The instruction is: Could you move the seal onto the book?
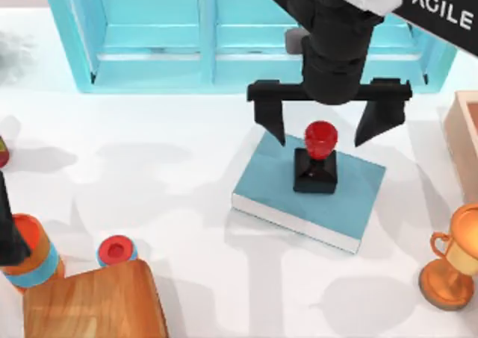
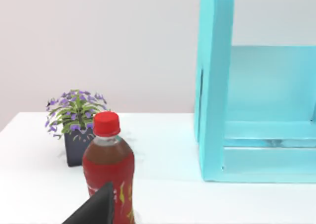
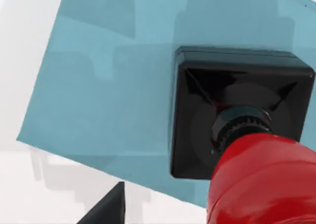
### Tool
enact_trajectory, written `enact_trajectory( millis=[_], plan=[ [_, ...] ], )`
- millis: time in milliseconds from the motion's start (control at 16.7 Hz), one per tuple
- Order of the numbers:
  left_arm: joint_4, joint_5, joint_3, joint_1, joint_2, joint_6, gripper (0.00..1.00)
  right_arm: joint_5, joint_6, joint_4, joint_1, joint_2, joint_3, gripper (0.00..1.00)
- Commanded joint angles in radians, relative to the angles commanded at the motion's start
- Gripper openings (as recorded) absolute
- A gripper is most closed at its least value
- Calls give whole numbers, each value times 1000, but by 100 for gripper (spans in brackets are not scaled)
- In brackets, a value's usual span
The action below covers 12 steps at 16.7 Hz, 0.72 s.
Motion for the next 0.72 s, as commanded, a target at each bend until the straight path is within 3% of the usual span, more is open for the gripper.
enact_trajectory(
  millis=[720],
  plan=[
    [0,0,0,0,0,0,100,0,-1,-132,-2,20,151,100]
  ],
)
